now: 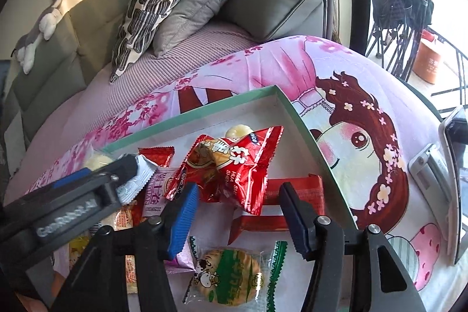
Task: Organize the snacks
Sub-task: 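Move both tools back toward the white pastry bag and dark green pack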
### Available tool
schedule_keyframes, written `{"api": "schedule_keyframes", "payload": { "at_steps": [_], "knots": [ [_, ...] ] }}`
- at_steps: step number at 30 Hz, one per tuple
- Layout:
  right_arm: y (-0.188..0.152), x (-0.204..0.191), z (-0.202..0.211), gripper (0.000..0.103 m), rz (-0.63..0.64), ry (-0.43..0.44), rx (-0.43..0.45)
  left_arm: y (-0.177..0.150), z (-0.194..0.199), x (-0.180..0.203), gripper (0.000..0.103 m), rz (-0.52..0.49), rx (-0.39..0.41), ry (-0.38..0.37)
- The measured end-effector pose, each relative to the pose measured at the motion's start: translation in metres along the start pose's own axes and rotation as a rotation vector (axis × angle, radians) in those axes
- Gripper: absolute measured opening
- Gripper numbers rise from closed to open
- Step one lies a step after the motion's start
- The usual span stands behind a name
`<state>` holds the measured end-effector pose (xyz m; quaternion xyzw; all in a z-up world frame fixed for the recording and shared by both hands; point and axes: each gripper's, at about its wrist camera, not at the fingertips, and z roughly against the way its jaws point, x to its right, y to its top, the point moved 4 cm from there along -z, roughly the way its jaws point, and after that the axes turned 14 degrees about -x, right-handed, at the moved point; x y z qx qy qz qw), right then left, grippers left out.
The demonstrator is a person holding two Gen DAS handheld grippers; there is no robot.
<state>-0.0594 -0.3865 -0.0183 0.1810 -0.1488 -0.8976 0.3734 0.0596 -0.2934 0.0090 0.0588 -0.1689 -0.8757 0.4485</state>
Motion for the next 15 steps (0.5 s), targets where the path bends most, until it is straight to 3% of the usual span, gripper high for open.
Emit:
{"api": "schedule_keyframes", "payload": {
  "at_steps": [2,5,8,15],
  "knots": [
    [0.000,0.000,0.002,0.071,0.008,-0.011,0.004,-0.001,0.007,-0.003,0.074,0.008,0.019,0.007],
    [0.000,-0.002,0.005,0.073,0.017,-0.025,0.009,-0.003,0.018,-0.008,0.076,0.017,0.053,0.036],
    [0.000,-0.002,0.008,0.075,0.019,-0.034,0.007,-0.007,0.028,-0.017,0.088,0.043,0.086,0.056],
    [0.000,-0.001,0.011,0.079,0.030,-0.065,0.004,-0.018,0.039,-0.043,0.088,0.116,0.112,0.082]
  ]
}}
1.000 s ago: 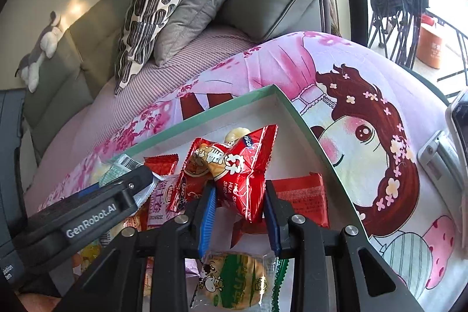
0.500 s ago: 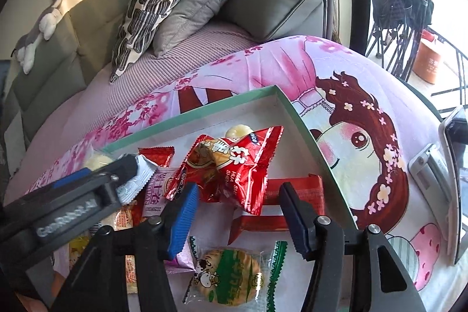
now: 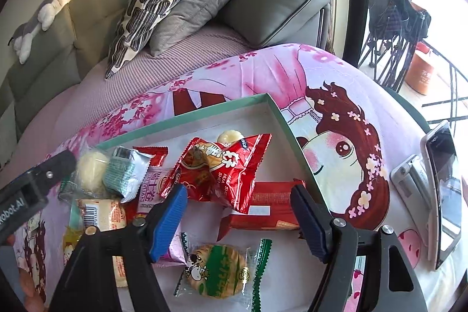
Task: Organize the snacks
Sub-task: 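Move both tools back toward the white pastry bag and dark green pack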
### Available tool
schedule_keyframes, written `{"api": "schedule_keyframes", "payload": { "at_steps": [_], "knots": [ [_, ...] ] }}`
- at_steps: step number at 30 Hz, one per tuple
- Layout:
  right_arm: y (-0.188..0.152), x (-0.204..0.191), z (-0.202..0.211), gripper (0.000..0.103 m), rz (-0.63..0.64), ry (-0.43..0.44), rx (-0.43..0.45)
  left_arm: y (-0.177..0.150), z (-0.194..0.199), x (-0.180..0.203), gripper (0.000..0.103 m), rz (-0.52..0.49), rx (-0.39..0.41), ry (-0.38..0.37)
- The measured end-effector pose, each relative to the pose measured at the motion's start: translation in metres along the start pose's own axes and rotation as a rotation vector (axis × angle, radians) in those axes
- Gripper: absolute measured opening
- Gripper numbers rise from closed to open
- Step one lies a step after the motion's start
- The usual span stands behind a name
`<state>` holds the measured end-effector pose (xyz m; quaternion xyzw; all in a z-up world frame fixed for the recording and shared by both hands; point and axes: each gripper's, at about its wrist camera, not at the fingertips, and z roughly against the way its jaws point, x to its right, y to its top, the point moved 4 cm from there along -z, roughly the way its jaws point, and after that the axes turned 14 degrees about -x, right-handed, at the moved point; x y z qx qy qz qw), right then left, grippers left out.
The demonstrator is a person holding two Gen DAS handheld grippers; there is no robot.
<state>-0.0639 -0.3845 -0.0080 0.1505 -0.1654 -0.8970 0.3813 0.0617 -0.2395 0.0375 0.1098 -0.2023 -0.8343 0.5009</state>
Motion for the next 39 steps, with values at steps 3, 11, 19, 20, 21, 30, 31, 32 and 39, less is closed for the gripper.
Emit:
{"api": "schedule_keyframes", "payload": {
  "at_steps": [3,11,19,20,21,30,31,32,39],
  "knots": [
    [0.000,0.000,0.001,0.085,0.006,-0.010,0.002,-0.005,0.001,-0.012,0.092,0.028,0.008,0.025],
    [0.001,-0.001,0.008,0.086,0.003,-0.001,0.015,-0.018,-0.009,-0.039,0.096,0.114,-0.011,0.089],
    [0.001,-0.012,0.011,0.087,0.028,0.019,0.021,-0.027,-0.016,-0.046,0.097,0.128,-0.023,0.098],
    [0.000,-0.013,0.010,0.089,0.032,0.020,0.022,-0.027,-0.017,-0.047,0.098,0.130,-0.026,0.097],
    [0.000,-0.015,0.010,0.094,0.036,0.023,0.023,-0.028,-0.018,-0.047,0.098,0.132,-0.028,0.098],
    [-0.002,-0.028,0.010,0.103,0.074,0.037,0.026,-0.032,-0.020,-0.056,0.098,0.148,-0.030,0.099],
    [-0.002,-0.030,0.009,0.103,0.079,0.036,0.026,-0.032,-0.020,-0.057,0.098,0.149,-0.029,0.098],
    [-0.002,-0.032,0.009,0.103,0.086,0.034,0.026,-0.033,-0.020,-0.059,0.098,0.152,-0.028,0.096],
    [-0.006,-0.052,0.010,0.103,0.134,0.035,0.031,-0.040,-0.016,-0.085,0.098,0.187,-0.017,0.093]
  ]
}}
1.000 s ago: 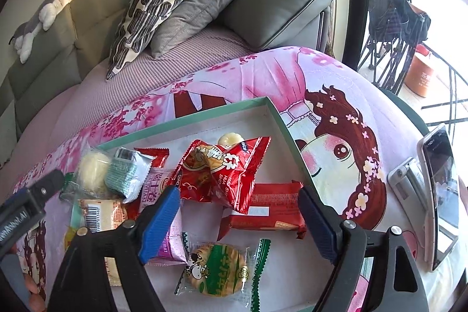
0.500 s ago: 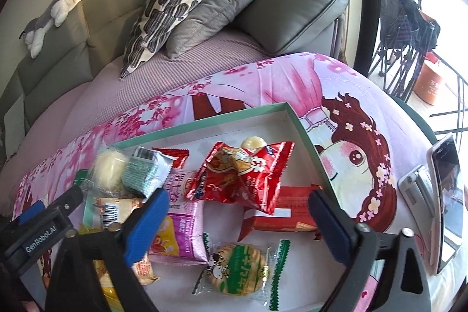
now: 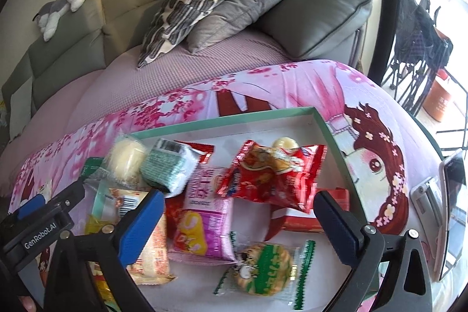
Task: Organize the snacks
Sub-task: 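Move both tools back toward the white pastry bag and dark green pack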
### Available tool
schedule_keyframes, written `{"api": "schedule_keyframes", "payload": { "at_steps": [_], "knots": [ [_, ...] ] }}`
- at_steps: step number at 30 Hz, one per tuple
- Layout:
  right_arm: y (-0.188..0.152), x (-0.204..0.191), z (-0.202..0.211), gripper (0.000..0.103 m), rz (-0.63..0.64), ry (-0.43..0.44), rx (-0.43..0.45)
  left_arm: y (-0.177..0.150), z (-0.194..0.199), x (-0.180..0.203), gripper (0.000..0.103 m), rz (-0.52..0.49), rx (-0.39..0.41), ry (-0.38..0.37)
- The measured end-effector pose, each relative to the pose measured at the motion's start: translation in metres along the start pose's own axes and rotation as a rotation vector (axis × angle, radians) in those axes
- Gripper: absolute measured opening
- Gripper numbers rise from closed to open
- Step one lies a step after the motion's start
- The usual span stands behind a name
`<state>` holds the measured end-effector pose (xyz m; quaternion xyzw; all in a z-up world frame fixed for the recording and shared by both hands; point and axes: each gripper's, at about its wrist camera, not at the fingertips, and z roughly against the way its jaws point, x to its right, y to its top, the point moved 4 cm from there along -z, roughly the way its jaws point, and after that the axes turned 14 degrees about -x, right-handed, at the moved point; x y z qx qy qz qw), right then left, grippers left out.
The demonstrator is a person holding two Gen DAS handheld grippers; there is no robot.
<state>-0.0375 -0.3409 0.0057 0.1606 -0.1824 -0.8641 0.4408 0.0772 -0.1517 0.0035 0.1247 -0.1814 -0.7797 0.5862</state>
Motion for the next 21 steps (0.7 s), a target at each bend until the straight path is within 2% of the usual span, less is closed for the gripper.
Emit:
{"api": "schedule_keyframes", "payload": {
  "at_steps": [6,13,17,21],
  "knots": [
    [-0.001,-0.034,0.002,0.103,0.079,0.022,0.011,0.001,0.005,-0.045,0.098,0.074,0.022,0.016],
    [-0.006,-0.084,0.003,0.103,0.177,0.090,0.017,0.004,0.014,-0.112,0.098,0.183,0.053,0.042],
    [-0.006,-0.110,0.006,0.103,0.215,0.137,0.021,0.006,0.011,-0.148,0.098,0.229,0.038,0.052],
    [-0.001,-0.137,0.006,0.103,0.276,0.140,0.018,0.006,0.003,-0.175,0.098,0.271,0.013,0.051]
  ]
}}
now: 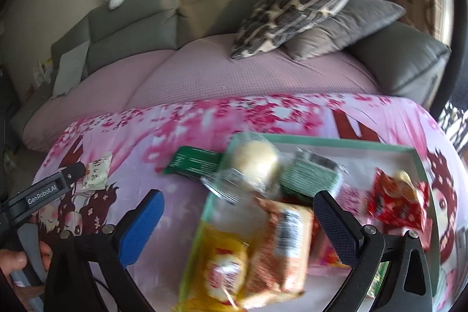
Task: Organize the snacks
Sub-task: 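Move both tools back toward the white pastry bag and dark green pack, then grasp the white pastry bag with the left gripper while the right grasps the dark green pack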
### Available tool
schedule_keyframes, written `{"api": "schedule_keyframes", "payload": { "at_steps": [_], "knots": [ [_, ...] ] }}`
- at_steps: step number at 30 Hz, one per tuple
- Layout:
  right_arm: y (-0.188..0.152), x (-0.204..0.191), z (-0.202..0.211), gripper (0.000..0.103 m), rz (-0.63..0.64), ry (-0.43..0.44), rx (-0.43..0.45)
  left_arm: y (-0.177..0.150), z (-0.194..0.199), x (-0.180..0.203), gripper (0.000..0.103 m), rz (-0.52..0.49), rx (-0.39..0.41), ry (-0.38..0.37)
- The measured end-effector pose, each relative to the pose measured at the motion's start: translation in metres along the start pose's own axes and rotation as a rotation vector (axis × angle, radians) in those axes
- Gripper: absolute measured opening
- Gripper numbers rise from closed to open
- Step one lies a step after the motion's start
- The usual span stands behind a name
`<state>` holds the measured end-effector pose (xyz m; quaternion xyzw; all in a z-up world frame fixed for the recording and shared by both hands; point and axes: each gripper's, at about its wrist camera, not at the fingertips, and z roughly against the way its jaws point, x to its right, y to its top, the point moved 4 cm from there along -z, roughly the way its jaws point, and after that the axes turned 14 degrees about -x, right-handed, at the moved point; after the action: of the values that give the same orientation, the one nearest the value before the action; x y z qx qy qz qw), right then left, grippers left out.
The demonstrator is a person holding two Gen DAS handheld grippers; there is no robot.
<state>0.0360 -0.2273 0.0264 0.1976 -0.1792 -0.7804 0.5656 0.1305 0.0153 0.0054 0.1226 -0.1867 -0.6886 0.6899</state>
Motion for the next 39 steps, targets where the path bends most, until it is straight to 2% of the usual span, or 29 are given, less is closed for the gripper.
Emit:
{"api": "schedule_keyframes", "payload": {
  "at_steps": [6,8,17,22,27,31,39],
  "knots": [
    [0.026,-0.026,-0.018,0.103,0.093,-0.041,-0.056,0.004,-0.021,-0.018,0.098,0.010,-0.062,0.027],
    [0.035,-0.033,-0.027,0.103,0.130,-0.082,-0.079,0.005,-0.027,-0.020,0.098,0.016,-0.074,0.022],
    [0.053,-0.070,-0.071,0.103,0.358,-0.143,-0.179,0.009,-0.042,-0.018,0.098,-0.002,-0.090,0.027],
    [0.055,-0.088,-0.094,0.098,0.425,-0.093,-0.236,0.009,-0.050,-0.021,0.098,0.004,-0.106,0.023],
    [0.056,-0.100,-0.117,0.097,0.488,-0.111,-0.284,0.011,-0.056,-0.023,0.098,0.006,-0.108,0.015],
    [0.060,-0.096,-0.127,0.097,0.493,-0.131,-0.303,0.011,-0.063,-0.023,0.098,0.006,-0.114,0.008],
    [0.053,-0.094,-0.144,0.097,0.495,-0.086,-0.383,0.012,-0.070,-0.021,0.098,0.002,-0.114,-0.006]
  ]
}}
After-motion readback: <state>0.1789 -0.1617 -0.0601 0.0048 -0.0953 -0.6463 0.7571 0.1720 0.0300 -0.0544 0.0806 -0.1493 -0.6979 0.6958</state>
